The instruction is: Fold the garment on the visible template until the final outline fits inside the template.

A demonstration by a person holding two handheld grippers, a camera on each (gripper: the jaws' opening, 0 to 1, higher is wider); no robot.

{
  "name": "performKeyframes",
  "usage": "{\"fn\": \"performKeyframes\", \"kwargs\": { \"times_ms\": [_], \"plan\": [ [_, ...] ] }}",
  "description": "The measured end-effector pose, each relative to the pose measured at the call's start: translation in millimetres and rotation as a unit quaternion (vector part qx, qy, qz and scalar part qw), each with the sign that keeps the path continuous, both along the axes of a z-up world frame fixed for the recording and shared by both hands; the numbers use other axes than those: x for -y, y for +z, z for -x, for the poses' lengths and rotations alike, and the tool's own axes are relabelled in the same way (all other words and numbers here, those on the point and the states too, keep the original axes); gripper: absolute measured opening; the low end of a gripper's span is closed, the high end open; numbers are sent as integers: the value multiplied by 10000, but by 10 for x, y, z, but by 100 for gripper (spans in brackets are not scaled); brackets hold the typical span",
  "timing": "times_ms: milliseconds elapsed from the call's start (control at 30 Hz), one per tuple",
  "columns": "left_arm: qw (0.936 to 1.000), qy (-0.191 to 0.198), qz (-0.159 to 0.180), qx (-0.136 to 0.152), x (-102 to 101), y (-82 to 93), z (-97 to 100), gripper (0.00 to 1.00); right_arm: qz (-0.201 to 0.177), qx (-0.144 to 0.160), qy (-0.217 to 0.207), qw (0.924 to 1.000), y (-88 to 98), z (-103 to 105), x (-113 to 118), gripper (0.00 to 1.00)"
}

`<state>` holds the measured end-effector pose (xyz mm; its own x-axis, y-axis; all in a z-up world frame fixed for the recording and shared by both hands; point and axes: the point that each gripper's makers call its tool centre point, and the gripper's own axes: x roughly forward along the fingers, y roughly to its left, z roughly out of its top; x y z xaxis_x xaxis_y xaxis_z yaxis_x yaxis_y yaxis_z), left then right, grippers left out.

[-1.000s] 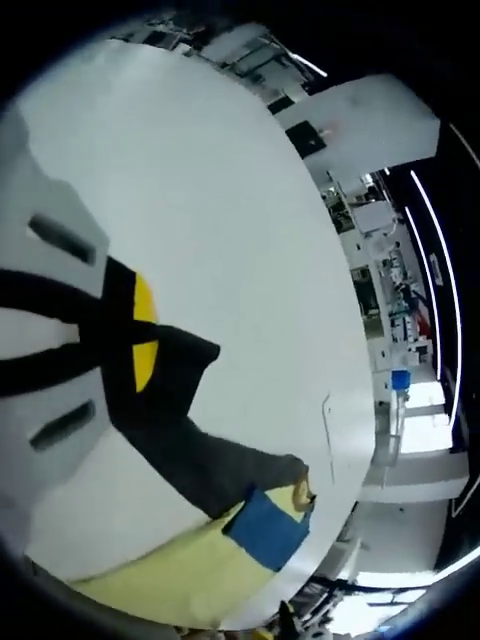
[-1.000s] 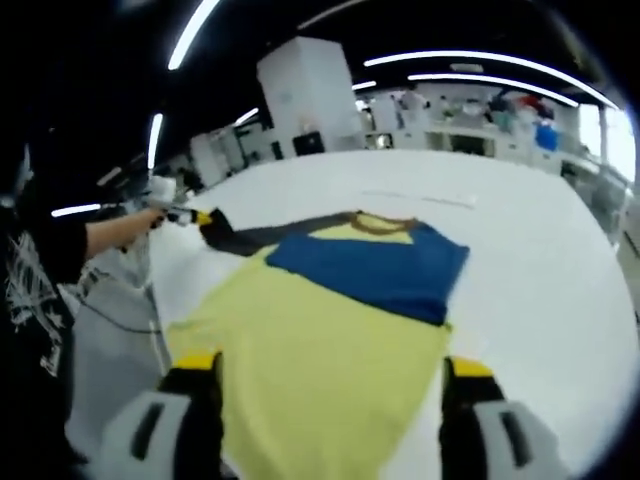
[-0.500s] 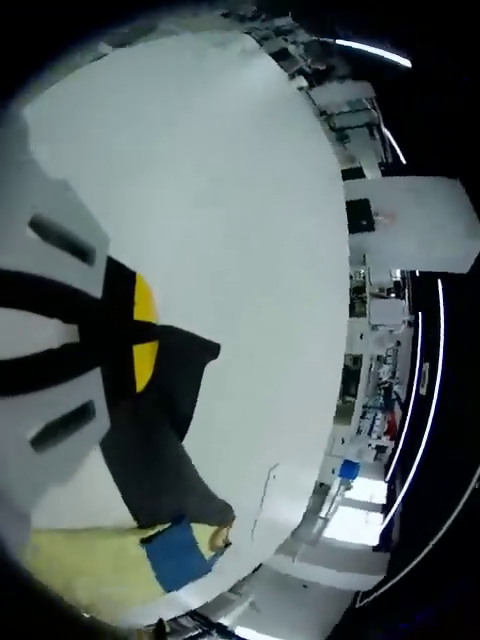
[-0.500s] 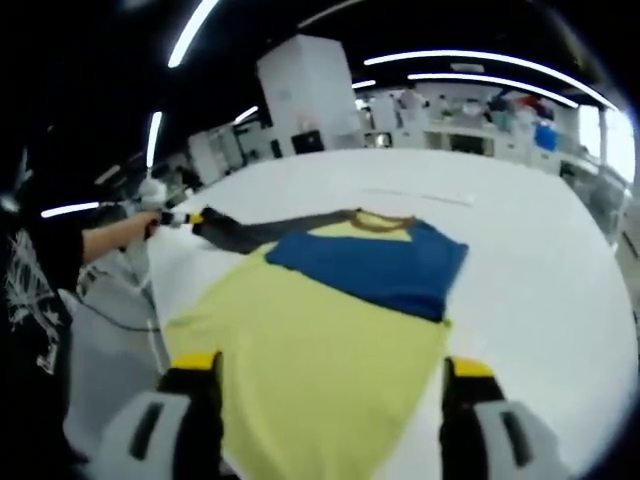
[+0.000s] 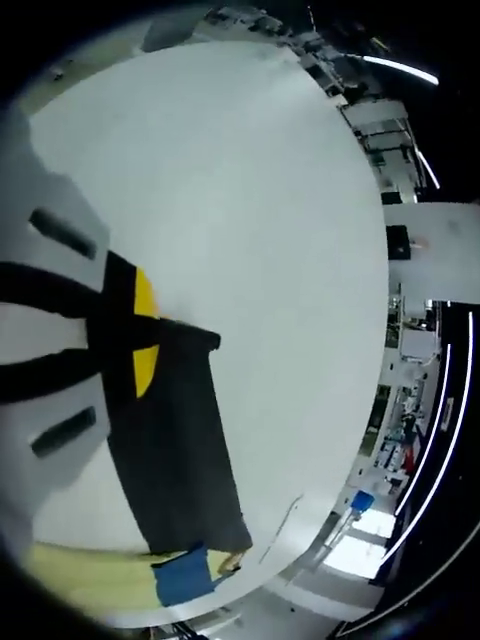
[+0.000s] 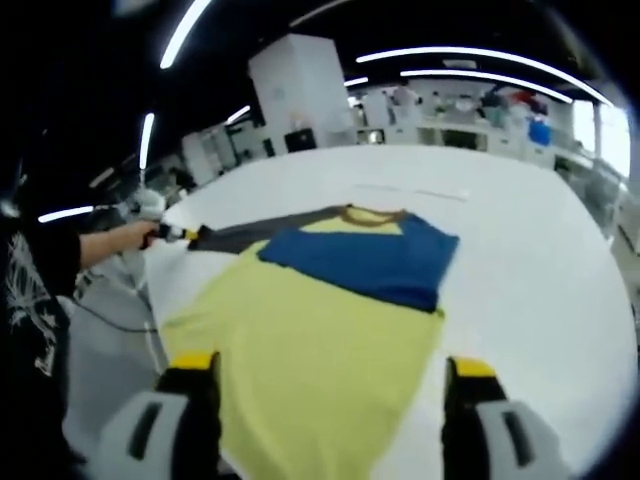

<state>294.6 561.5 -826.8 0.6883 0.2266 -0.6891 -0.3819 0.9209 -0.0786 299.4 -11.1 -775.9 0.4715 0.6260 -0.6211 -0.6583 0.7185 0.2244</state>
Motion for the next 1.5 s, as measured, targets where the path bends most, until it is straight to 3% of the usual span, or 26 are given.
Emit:
{"fn": "performKeyframes", "kwargs": {
  "times_ms": [100, 300, 433, 633, 767, 1133, 1500],
  "plan": [
    [10000, -53, -11, -3, 7, 7, 5, 21, -26, 18, -8, 10000, 11, -1, -8, 93],
    [9997, -189, 0, -120, 46, -22, 11, 21, -22, 41, 23, 10000, 18, 1, -8, 96],
    [9992, -304, 81, -244, 94, -95, 21, 15, 51, 32, 58, 10000, -7, 23, 10, 97],
    [9993, -31, 265, -270, 32, -152, 52, 0, 61, 10, 17, 10000, -14, 51, 43, 97],
    [9991, 14, 346, -255, 35, -134, 53, 0, 78, -3, 36, 10000, -5, 83, 53, 96],
    [9995, -284, 117, 65, 200, 145, -20, 0, 58, -44, 78, 9999, 49, 143, 97, 95],
    [9982, -497, 231, 259, 535, 381, -159, 0, 138, 32, 309, 9994, 106, 160, 146, 98]
  ]
}}
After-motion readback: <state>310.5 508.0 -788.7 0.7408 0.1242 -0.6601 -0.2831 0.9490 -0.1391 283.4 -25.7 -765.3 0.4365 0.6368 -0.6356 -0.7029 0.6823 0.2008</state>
